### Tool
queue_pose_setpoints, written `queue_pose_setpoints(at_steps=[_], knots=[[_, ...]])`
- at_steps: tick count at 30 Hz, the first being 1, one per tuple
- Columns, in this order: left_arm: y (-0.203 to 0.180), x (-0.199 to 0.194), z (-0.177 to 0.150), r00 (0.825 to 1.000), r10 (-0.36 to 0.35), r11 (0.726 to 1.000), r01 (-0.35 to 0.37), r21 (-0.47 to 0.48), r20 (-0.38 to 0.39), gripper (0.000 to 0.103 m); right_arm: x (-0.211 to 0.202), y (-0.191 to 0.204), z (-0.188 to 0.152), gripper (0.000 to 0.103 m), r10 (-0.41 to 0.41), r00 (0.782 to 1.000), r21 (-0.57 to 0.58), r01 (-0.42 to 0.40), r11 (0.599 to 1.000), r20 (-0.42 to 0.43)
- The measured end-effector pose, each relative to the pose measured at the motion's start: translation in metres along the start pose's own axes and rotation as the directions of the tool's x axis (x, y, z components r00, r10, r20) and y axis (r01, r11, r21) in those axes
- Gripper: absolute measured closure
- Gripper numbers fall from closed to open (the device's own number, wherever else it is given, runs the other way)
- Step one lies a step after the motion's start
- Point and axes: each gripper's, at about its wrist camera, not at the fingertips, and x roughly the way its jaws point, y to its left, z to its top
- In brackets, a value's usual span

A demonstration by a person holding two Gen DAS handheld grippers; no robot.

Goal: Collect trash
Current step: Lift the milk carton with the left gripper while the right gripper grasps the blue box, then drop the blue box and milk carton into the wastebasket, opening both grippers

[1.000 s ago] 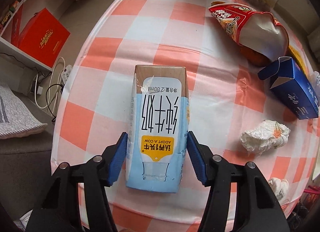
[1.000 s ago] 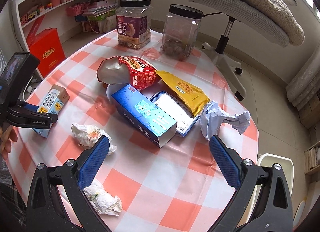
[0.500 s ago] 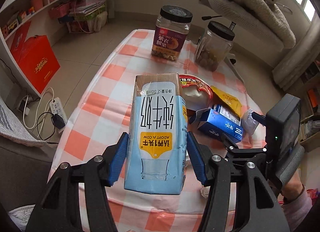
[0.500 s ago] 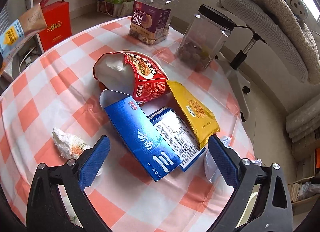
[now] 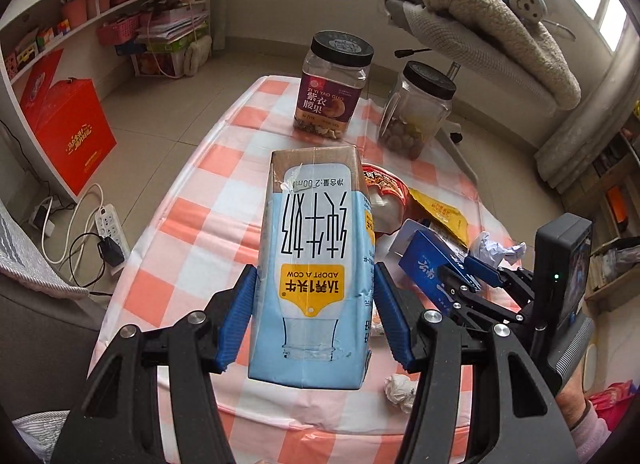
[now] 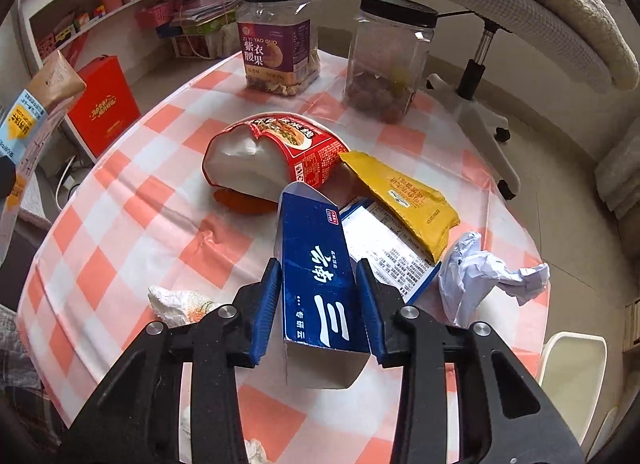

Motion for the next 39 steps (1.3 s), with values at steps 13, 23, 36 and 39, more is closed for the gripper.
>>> queue_pose_setpoints(at_steps=[13, 23, 36, 39], knots=[[-0.031, -0.010, -0.007, 0.996, -0.047, 0.999, 0.045, 0.030, 0.070, 0.046, -0.086, -0.049, -0.018, 0.068, -0.098, 0.973, 0.182, 0.060, 0.981, 0.207], [-0.074, -0.013, -0.011, 0.983, -0.110, 0.992, 0.100, 0.078, 0.144, 0.046, -0.130, -0.113, -0.041, 0.067, -0.246, 0.922, 0.363, 0.128, 0.923, 0.300], [-0.131, 0.002, -0.024, 0.976, -0.164, 0.977, 0.142, 0.157, 0.140, 0.046, -0.164, -0.195, -0.079, 0.067, -0.393, 0.887, 0.538, 0.214, 0.815, 0.242], [-0.145, 0.004, -0.027, 0.974, -0.179, 0.973, 0.154, 0.175, 0.137, 0.046, -0.170, -0.210, -0.090, 0.067, -0.418, 0.881, 0.561, 0.237, 0.793, 0.220]])
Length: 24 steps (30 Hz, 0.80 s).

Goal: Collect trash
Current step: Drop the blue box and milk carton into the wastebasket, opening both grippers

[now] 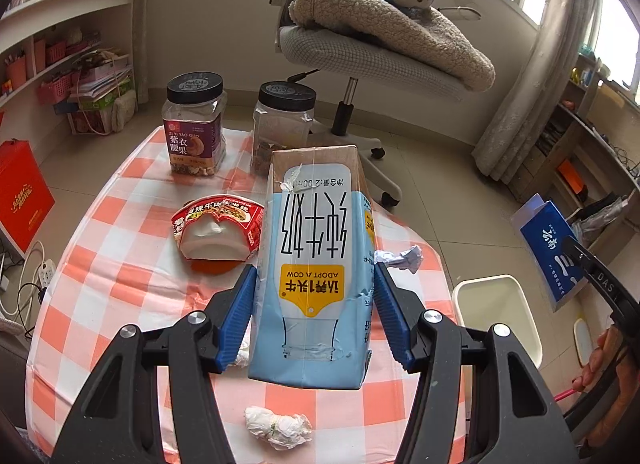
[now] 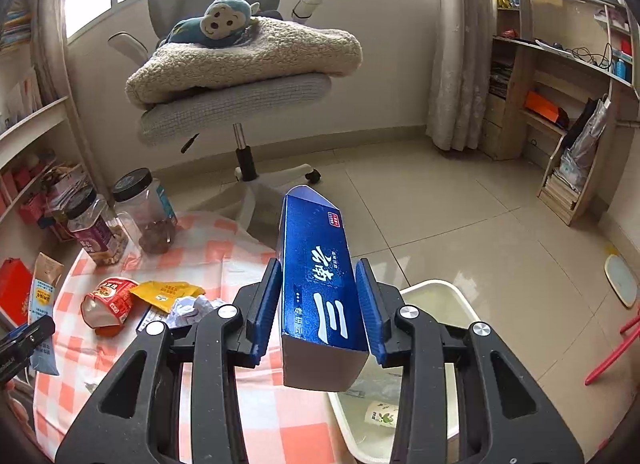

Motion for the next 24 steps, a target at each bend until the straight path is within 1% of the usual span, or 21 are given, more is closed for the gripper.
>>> queue_pose_setpoints(at_steps=[8, 9, 10, 11, 13, 16, 21, 24], knots=[[-0.042, 0.017, -0.009, 0.998, -0.056, 0.998, 0.057, 0.033, -0.019, 0.046, 0.004, -0.054, -0.004, 0.064, -0.088, 0.994, 0.074, 0.093, 0.993, -0.064], [-0.049, 0.019, -0.011, 0.998, -0.066, 0.997, 0.067, 0.039, -0.023, 0.046, 0.003, -0.061, -0.004, 0.062, -0.100, 0.993, 0.084, 0.106, 0.991, -0.065], [-0.056, 0.021, -0.013, 0.997, -0.075, 0.996, 0.076, 0.046, -0.025, 0.046, 0.001, -0.067, -0.004, 0.054, -0.113, 0.991, 0.091, 0.119, 0.989, -0.066], [-0.064, 0.022, -0.015, 0.996, -0.084, 0.995, 0.085, 0.055, -0.028, 0.046, -0.001, -0.074, -0.003, 0.049, -0.129, 0.990, 0.104, 0.135, 0.985, -0.062], [-0.079, 0.026, -0.020, 0.994, -0.102, 0.992, 0.104, 0.076, -0.038, 0.046, -0.005, -0.089, -0.001, 0.035, -0.150, 0.988, 0.140, 0.155, 0.978, -0.049], [-0.102, 0.031, -0.026, 0.992, -0.118, 0.985, 0.123, 0.119, -0.048, 0.046, -0.011, -0.110, 0.000, 0.028, -0.166, 0.985, 0.191, 0.170, 0.967, -0.037], [-0.140, 0.044, -0.037, 0.983, -0.164, 0.972, 0.175, 0.156, -0.083, 0.046, -0.019, -0.139, 0.001, 0.023, -0.179, 0.984, 0.262, 0.180, 0.948, -0.028], [-0.167, 0.055, -0.043, 0.976, -0.186, 0.962, 0.205, 0.182, -0.116, 0.046, -0.025, -0.155, 0.004, 0.020, -0.181, 0.983, 0.321, 0.177, 0.930, -0.018]])
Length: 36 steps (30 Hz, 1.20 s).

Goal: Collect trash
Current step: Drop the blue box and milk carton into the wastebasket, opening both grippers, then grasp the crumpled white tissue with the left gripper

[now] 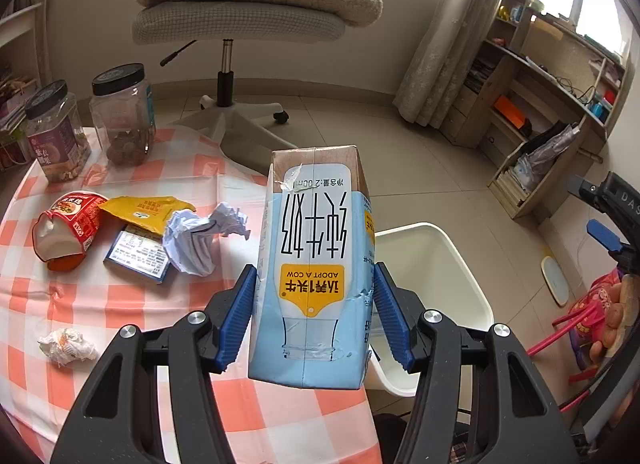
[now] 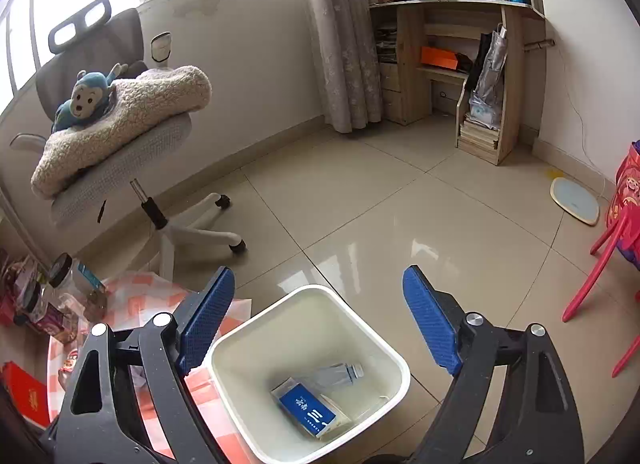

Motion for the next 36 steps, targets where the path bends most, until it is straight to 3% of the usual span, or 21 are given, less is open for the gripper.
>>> queue_pose_setpoints(at_steps=[9, 10, 11, 14, 21, 28, 30, 34, 36], knots=[[-0.083, 0.043, 0.015, 0.992, -0.108, 0.992, 0.112, 0.062, -0.068, 0.045, -0.009, -0.027, 0.013, 0.016, -0.003, 0.999, 0.086, 0.000, 0.996, 0.038], [-0.089, 0.047, 0.019, 0.990, -0.112, 0.991, 0.117, 0.063, -0.081, 0.039, -0.009, -0.029, 0.013, 0.016, -0.006, 0.999, 0.089, 0.002, 0.996, 0.041], [-0.092, 0.050, 0.021, 0.991, -0.108, 0.992, 0.113, 0.055, -0.084, 0.027, -0.010, -0.031, 0.014, 0.016, -0.009, 0.999, 0.091, 0.005, 0.996, 0.044], [-0.086, 0.046, 0.025, 0.990, -0.118, 0.993, 0.120, 0.022, -0.077, 0.023, -0.011, -0.033, 0.013, 0.014, -0.013, 0.999, 0.087, 0.009, 0.996, 0.048], [-0.053, 0.019, 0.008, 0.998, 0.053, 0.994, -0.049, 0.102, -0.037, 0.022, -0.009, -0.010, 0.001, 0.008, 0.007, 1.000, -0.012, -0.007, 1.000, 0.011], [-0.003, -0.004, -0.016, 0.981, 0.195, 0.969, -0.191, 0.158, -0.010, 0.019, -0.003, 0.041, -0.033, 0.007, 0.028, 0.996, -0.218, -0.044, 0.975, -0.079], [0.017, -0.004, -0.023, 0.973, 0.230, 0.965, -0.223, 0.139, -0.034, 0.019, -0.001, 0.057, -0.043, 0.007, 0.034, 0.994, -0.284, -0.061, 0.957, -0.100], [0.060, -0.002, -0.028, 0.948, 0.275, 0.961, -0.266, 0.073, -0.160, 0.019, -0.001, 0.088, -0.065, 0.007, 0.055, 0.989, -0.395, -0.106, 0.913, -0.139], [0.082, -0.007, -0.028, 0.938, 0.299, 0.954, -0.297, 0.042, -0.177, 0.019, -0.002, 0.104, -0.076, 0.007, 0.070, 0.985, -0.445, -0.134, 0.885, -0.157]])
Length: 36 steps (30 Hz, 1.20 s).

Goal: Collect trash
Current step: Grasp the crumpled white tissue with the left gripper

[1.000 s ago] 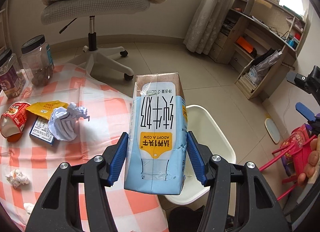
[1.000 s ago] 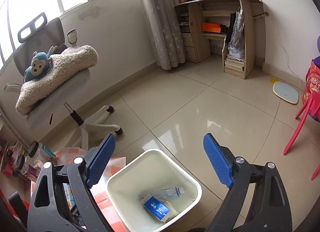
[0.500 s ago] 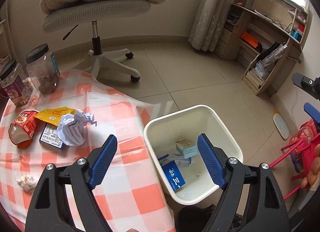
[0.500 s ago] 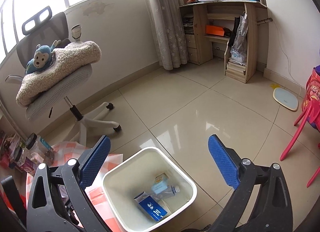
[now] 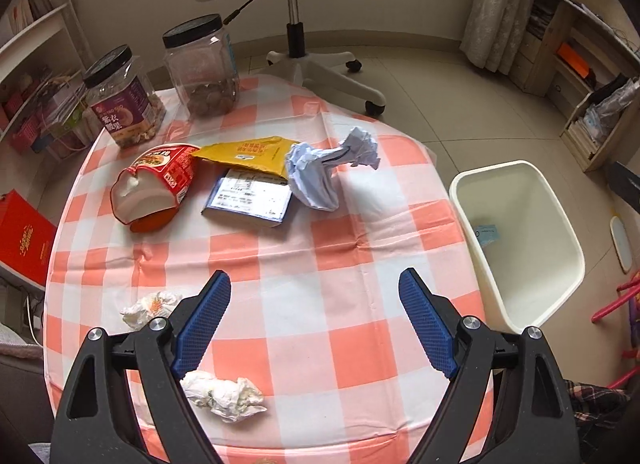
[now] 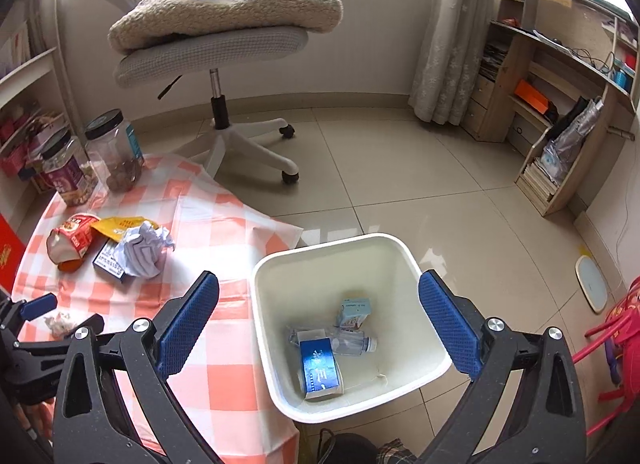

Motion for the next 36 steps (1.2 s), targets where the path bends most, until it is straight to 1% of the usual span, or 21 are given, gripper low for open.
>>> queue_pose_setpoints(at_steps=[2, 4, 6, 10, 12, 15, 18, 20, 22, 24, 25, 27, 28, 29, 31, 34, 36], knots=[[0.022, 0.002, -0.001, 0.999, 0.021, 0.999, -0.022, -0.027, -0.029, 0.019, 0.000, 0.019, -0.003, 0.007, 0.020, 1.000, -0.060, -0.021, 0.998, -0.008], [0.041, 0.009, -0.002, 0.996, 0.025, 0.999, -0.027, -0.021, -0.084, 0.019, 0.001, 0.038, -0.005, 0.007, 0.035, 0.999, -0.114, -0.037, 0.993, -0.018], [0.057, 0.020, -0.007, 0.988, 0.053, 0.998, -0.050, 0.023, -0.145, 0.019, 0.001, 0.054, -0.007, 0.007, 0.050, 0.998, -0.160, -0.053, 0.986, -0.029], [0.084, 0.048, -0.021, 0.960, 0.119, 0.985, -0.083, 0.150, -0.252, 0.019, 0.003, 0.079, -0.009, 0.007, 0.078, 0.996, -0.217, -0.087, 0.972, -0.050], [0.101, 0.061, -0.027, 0.952, 0.146, 0.981, -0.102, 0.168, -0.269, 0.019, 0.006, 0.089, -0.008, 0.007, 0.089, 0.994, -0.236, -0.101, 0.967, -0.060], [0.125, 0.071, -0.028, 0.953, 0.118, 0.988, -0.084, 0.130, -0.281, 0.020, 0.010, 0.102, -0.007, 0.007, 0.102, 0.992, -0.257, -0.118, 0.959, -0.075], [0.136, 0.079, -0.030, 0.951, 0.101, 0.989, -0.066, 0.129, -0.292, 0.025, 0.015, 0.115, -0.007, 0.007, 0.114, 0.989, -0.283, -0.135, 0.950, -0.089], [0.135, 0.085, -0.032, 0.947, 0.094, 0.987, -0.048, 0.153, -0.306, 0.032, 0.019, 0.124, -0.007, 0.007, 0.117, 0.989, -0.307, -0.140, 0.941, -0.093], [0.131, 0.090, -0.035, 0.945, 0.099, 0.981, -0.040, 0.189, -0.311, 0.034, 0.024, 0.132, -0.006, 0.007, 0.118, 0.988, -0.331, -0.144, 0.933, -0.098], [0.127, 0.095, -0.037, 0.942, 0.103, 0.975, -0.032, 0.220, -0.320, 0.043, 0.031, 0.137, -0.004, 0.007, 0.114, 0.988, -0.353, -0.142, 0.925, -0.099], [0.126, 0.098, -0.039, 0.939, 0.105, 0.974, -0.031, 0.225, -0.327, 0.050, 0.034, 0.140, -0.003, 0.007, 0.112, 0.989, -0.364, -0.140, 0.921, -0.096], [0.125, 0.099, -0.040, 0.941, 0.092, 0.975, -0.019, 0.220, -0.325, 0.057, 0.039, 0.144, -0.001, 0.007, 0.110, 0.990, -0.386, -0.136, 0.912, -0.088], [0.125, 0.097, -0.039, 0.942, 0.086, 0.977, -0.017, 0.211, -0.324, 0.064, 0.042, 0.146, 0.000, 0.007, 0.110, 0.990, -0.398, -0.135, 0.907, -0.085], [0.125, 0.094, -0.038, 0.944, 0.080, 0.981, -0.017, 0.196, -0.321, 0.064, 0.045, 0.147, 0.001, 0.007, 0.110, 0.990, -0.409, -0.135, 0.903, -0.083], [0.128, 0.083, -0.032, 0.954, 0.048, 0.989, -0.004, 0.148, -0.295, 0.064, 0.049, 0.150, 0.002, 0.007, 0.121, 0.990, -0.429, -0.141, 0.892, -0.074], [0.131, 0.051, -0.018, 0.978, -0.003, 0.997, 0.019, 0.073, -0.209, 0.064, 0.051, 0.155, 0.009, 0.007, 0.173, 0.982, -0.444, -0.186, 0.877, -0.069], [0.132, 0.026, -0.007, 0.990, -0.027, 0.999, 0.030, 0.026, -0.138, 0.064, 0.055, 0.159, 0.014, 0.007, 0.217, 0.970, -0.392, -0.243, 0.887, -0.108]])
